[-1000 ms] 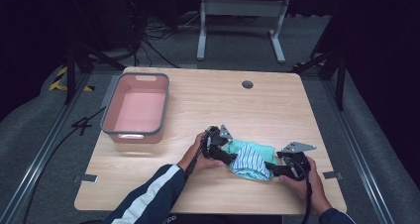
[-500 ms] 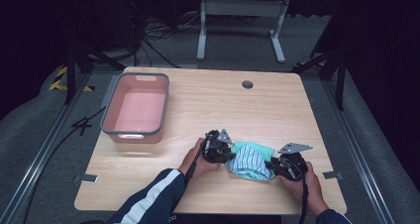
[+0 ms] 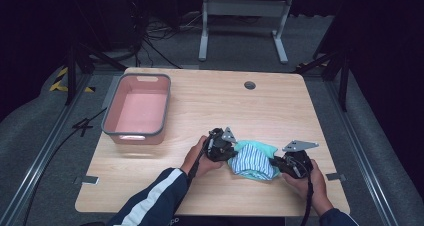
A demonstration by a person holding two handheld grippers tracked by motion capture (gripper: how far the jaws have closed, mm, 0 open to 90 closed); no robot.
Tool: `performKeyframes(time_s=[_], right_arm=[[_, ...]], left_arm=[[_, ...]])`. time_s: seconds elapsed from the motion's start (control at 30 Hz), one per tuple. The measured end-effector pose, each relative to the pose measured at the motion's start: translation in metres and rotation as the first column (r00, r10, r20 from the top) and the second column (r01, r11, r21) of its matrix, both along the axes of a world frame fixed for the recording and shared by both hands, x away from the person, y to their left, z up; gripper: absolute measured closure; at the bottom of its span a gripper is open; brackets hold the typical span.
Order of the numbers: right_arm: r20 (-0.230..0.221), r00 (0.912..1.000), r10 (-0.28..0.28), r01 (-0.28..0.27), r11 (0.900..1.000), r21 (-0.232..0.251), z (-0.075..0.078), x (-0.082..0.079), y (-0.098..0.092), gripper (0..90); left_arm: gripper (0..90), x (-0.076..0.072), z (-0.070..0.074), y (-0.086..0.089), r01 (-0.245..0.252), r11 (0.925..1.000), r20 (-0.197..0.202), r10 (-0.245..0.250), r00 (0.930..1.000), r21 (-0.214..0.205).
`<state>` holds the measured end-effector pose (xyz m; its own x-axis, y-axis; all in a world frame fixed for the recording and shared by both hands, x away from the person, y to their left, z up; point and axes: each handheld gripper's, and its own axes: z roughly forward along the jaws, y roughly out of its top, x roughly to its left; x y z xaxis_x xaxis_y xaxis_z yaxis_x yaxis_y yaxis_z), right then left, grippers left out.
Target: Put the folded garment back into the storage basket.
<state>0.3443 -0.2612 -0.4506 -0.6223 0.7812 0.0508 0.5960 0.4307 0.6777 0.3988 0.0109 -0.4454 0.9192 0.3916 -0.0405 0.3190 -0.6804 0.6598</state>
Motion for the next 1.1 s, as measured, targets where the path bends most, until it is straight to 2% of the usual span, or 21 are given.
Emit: performKeyframes(time_s=[0.03,0.17,0.23,0.53,0.67,1.1], right_arm=[[0.015,0.9999,0.002,-0.002,1.0,0.008,0.007,0.002,0.001,84.7],[0.025,0.9997,0.003,-0.003,0.9997,0.024,0.016,0.004,0.002,84.7],[0.031,0.9994,0.014,-0.015,0.9996,0.024,0.024,0.007,0.006,84.9],[0.055,0.9975,0.045,-0.046,0.9988,0.016,0.042,0.018,0.023,85.0],[0.062,0.9967,0.053,-0.054,0.9982,0.026,0.05,0.025,0.032,85.0],[0.124,0.9843,0.126,-0.125,0.9921,-0.016,0.082,0.04,0.07,84.9]], left_arm=[[82.9,0.001,0.004,0.002,0.002,1.0,0.013,-0.002,0.9999,0.002],[83.0,0.004,0.015,0.008,-0.014,0.9999,0.015,0.014,0.9998,-0.008],[83.0,0.004,0.02,0.011,-0.017,0.9998,0.027,0.017,0.9995,0.012],[83.2,0.009,0.032,0.026,-0.028,0.999,0.036,0.027,0.999,0.034],[83.1,0.012,0.04,0.039,-0.046,0.9988,0.041,0.045,0.9981,0.018],[83.1,0.016,0.068,0.072,-0.096,0.9948,0.081,0.093,0.9924,0.034]])
